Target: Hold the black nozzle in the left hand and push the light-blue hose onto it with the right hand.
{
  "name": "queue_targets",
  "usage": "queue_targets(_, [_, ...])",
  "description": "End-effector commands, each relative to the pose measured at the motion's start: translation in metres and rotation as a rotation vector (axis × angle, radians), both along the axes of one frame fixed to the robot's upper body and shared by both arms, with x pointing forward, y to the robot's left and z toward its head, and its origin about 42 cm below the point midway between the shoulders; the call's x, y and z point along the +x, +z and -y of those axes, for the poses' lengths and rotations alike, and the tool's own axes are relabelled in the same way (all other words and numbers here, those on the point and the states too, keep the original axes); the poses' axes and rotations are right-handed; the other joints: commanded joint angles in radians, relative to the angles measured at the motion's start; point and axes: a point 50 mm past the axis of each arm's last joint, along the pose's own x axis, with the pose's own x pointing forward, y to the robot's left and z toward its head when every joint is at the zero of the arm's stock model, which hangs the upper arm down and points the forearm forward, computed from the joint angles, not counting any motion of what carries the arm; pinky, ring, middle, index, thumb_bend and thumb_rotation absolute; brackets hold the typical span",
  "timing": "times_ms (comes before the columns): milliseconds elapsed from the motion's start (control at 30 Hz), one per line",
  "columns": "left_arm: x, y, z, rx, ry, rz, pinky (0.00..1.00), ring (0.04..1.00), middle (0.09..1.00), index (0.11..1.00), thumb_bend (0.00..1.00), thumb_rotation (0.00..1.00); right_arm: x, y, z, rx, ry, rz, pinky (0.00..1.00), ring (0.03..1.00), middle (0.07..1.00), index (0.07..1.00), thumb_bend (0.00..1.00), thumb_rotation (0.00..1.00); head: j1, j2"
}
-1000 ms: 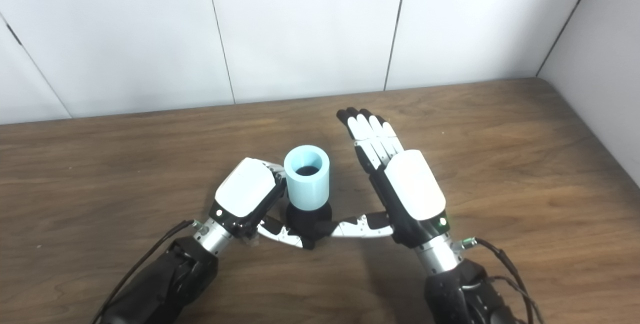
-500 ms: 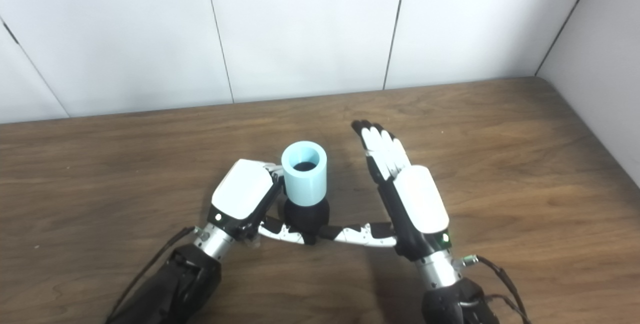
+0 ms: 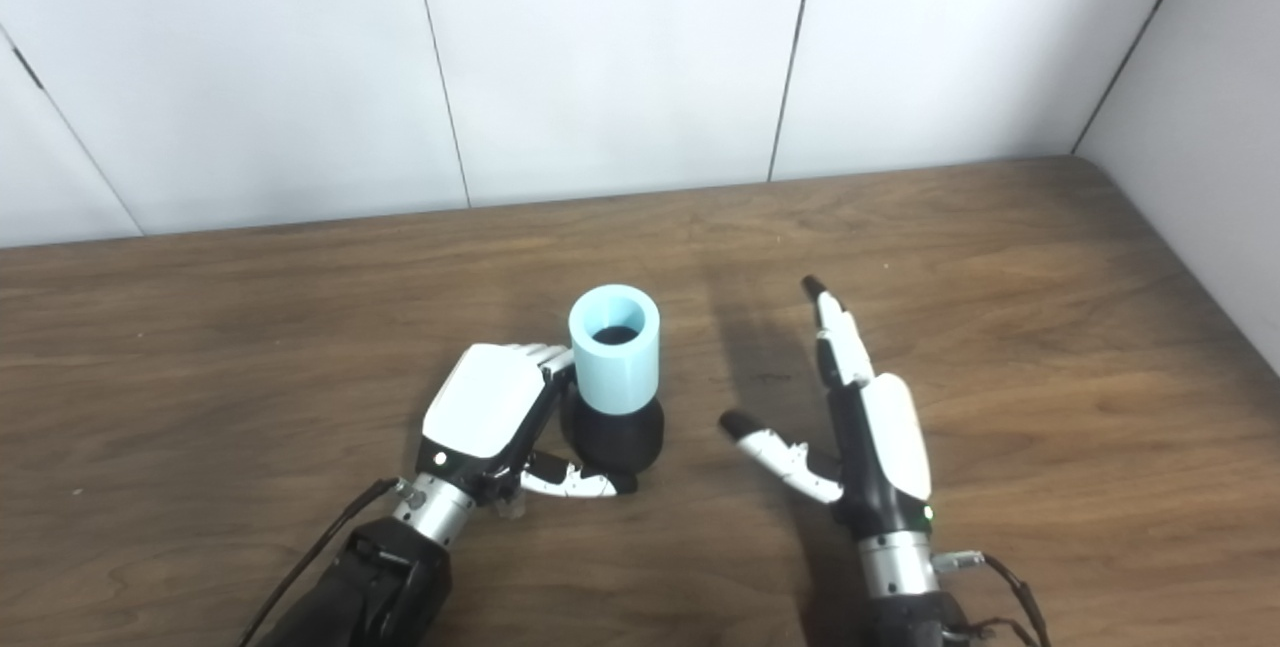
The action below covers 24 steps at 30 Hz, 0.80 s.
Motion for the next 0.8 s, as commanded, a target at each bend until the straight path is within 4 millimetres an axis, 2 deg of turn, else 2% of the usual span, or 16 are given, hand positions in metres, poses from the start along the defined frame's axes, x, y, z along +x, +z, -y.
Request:
queue_targets(0, [-0.055,-0.085,-0.028,0.216,0.044,-0.291,0.58,0.625,0.637,0.674,0.93,0.14,0.007,0.005,0.003,0.061,-0.016,0.082,0.64,0.747,0.768,0.76,0.31,0.51,0.002,0.001])
queue_targets(167, [-0.055,-0.086,-0.027,0.228,0.078,-0.313,0.61,0.652,0.67,0.709,0.95,0.15,0.008,0.001,0.005,0.075,-0.033,0.058,0.62,0.717,0.742,0.734,0.31,0.47,-0.003,-0.002])
queue_targets(267, [-0.052,-0.086,-0.029,0.208,0.136,-0.384,0.67,0.704,0.724,0.764,0.96,0.17,0.008,0.001,0.006,0.08,-0.036,0.053,0.63,0.722,0.744,0.736,0.31,0.46,-0.002,-0.004])
queue_targets(300, [-0.05,-0.087,-0.031,0.194,0.166,-0.423,0.76,0.76,0.775,0.812,0.98,0.2,0.008,0.001,0.006,0.08,-0.037,0.051,0.62,0.722,0.744,0.736,0.31,0.45,0.0,-0.003])
queue_targets(367, [-0.045,-0.087,-0.036,0.166,0.217,-0.5,0.83,0.811,0.818,0.85,1.0,0.24,0.008,0.002,0.005,0.086,-0.041,0.047,0.63,0.724,0.746,0.736,0.31,0.45,0.0,-0.006])
queue_targets(400, [-0.042,-0.087,-0.041,0.148,0.246,-0.548,0.92,0.873,0.862,0.897,1.0,0.27,0.008,0.002,0.006,0.086,-0.042,0.045,0.64,0.728,0.748,0.736,0.32,0.45,0.001,-0.007])
queue_targets(467, [-0.037,-0.086,-0.049,0.105,0.284,-0.618,0.98,0.936,0.908,0.947,1.0,0.31,0.007,0.002,0.006,0.078,-0.041,0.043,0.64,0.729,0.748,0.738,0.32,0.46,-0.002,-0.008])
queue_targets(533, [-0.036,-0.085,-0.056,0.062,0.303,-0.657,1.0,0.977,0.942,0.978,1.0,0.32,0.008,0.002,0.007,0.06,-0.037,0.041,0.64,0.73,0.75,0.744,0.31,0.47,-0.004,-0.007])
queue_targets(633, [-0.031,-0.081,-0.068,-0.026,0.321,-0.73,1.0,0.995,0.958,0.975,1.0,0.34,0.008,0.001,0.008,0.062,-0.025,0.016,0.65,0.742,0.759,0.75,0.29,0.48,-0.007,-0.014])
queue_targets(767, [-0.025,-0.072,-0.091,-0.219,0.352,-0.852,1.0,1.0,0.987,0.983,1.0,0.36,0.01,-0.005,0.009,0.09,-0.013,0.003,0.68,0.759,0.767,0.75,0.29,0.41,-0.002,-0.022])
